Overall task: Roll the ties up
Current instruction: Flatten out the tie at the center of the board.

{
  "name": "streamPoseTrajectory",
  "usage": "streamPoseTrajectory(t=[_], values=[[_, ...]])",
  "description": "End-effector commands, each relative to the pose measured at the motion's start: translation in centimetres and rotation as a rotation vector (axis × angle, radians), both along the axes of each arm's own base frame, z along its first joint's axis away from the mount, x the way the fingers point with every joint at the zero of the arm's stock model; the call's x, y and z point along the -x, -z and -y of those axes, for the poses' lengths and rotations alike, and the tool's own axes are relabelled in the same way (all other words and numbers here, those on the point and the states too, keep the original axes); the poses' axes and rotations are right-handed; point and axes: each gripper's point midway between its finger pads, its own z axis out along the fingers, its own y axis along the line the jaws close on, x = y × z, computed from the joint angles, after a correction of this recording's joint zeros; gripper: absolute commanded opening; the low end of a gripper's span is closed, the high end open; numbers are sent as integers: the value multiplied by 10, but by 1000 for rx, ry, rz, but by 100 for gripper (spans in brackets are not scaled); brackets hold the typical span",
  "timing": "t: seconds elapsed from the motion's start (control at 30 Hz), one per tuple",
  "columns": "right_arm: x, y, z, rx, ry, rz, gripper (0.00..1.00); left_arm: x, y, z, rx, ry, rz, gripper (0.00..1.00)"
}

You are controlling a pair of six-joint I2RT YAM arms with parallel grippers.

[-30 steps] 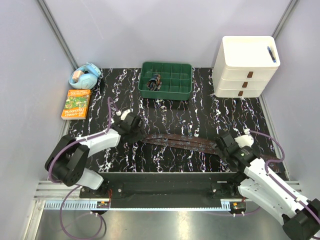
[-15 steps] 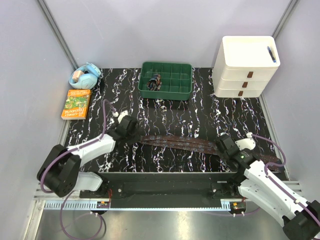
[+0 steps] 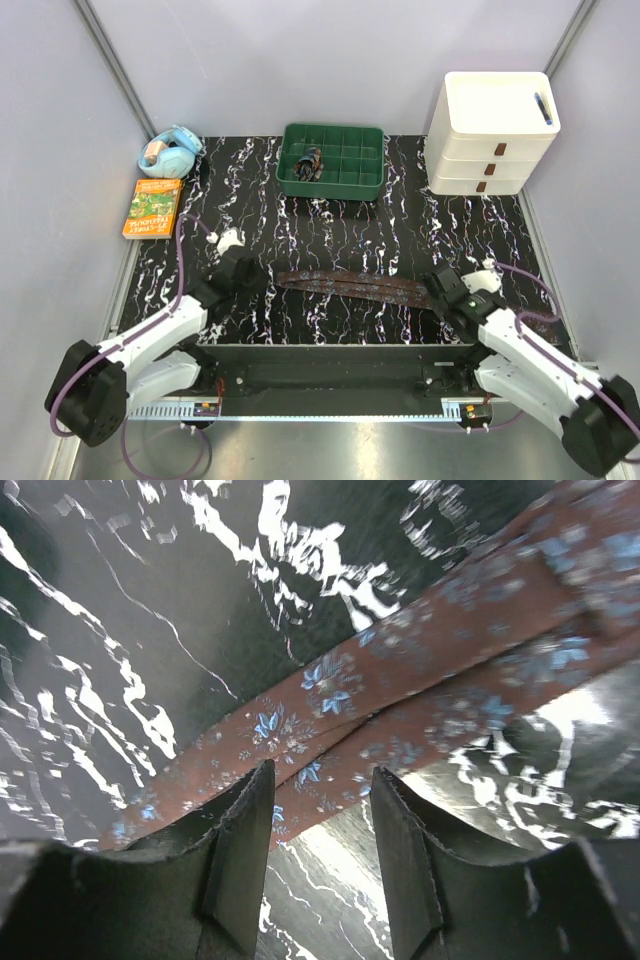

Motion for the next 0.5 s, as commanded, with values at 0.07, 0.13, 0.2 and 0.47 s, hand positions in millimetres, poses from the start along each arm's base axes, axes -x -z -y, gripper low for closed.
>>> streamPoseTrajectory(t=[0.07, 0.13, 0.2, 0.47], values=[[-34, 1, -41, -99, -66, 15, 53, -7, 2, 10, 19, 22, -22, 56], [-42, -2, -50, -133, -66, 36, 53, -9, 5, 16, 31, 29, -41, 62], [-48, 1, -55, -148, -59, 38, 53, -11, 8, 17, 29, 21, -54, 62], [-53, 8, -61, -151, -66, 16, 52, -20, 15, 25, 49, 23, -58, 51]])
